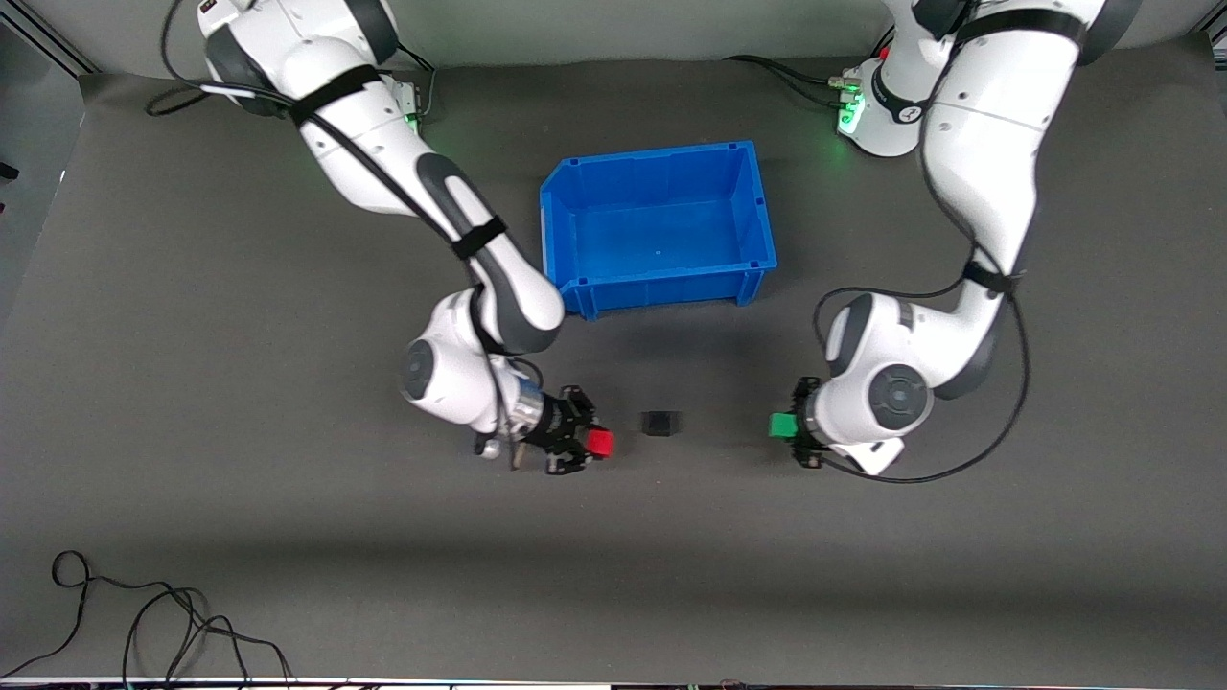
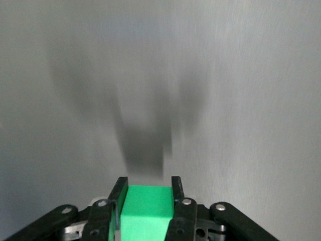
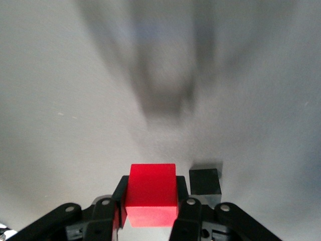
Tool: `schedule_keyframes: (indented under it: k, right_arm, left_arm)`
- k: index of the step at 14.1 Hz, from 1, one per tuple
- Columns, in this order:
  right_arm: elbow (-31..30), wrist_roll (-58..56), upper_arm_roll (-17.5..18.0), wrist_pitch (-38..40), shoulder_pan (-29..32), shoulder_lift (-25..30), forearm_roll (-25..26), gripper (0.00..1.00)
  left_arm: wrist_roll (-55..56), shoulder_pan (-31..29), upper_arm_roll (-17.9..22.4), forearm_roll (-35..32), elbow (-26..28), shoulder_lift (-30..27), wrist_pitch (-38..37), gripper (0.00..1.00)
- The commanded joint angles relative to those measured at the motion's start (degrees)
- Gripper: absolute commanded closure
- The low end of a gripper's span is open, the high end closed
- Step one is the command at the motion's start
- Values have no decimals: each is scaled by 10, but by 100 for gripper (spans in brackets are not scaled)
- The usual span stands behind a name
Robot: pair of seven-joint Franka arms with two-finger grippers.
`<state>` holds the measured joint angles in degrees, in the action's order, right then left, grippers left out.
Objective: Attach green and red cubes to black cube
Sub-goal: 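Lift the red cube with the right gripper while the left gripper carries green, then press the red and green cubes against the black cube from both sides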
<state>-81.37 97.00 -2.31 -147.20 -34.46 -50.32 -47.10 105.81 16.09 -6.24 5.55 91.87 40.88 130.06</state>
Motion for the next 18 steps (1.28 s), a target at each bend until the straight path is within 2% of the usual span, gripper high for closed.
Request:
schedule_keyframes:
  k: [1,5,8,18]
  right_arm:
    - [30,25,-7,-26,-24,-29,-15,64]
    - [28,14,-7,-35,-46,-37,-7,64]
    - [24,-7,-7,-34,-47,-37,7,64]
    - [19,-42,-7,-31,-64,-43,9,62]
  left_arm:
    - [60,36,4,16,-24,26,40,93]
    - [100,82,4,45,-24,44,98,93]
    - [117,105,4,47,-26,56,111,93]
    - [134,110,4,47,-40,70,126,92]
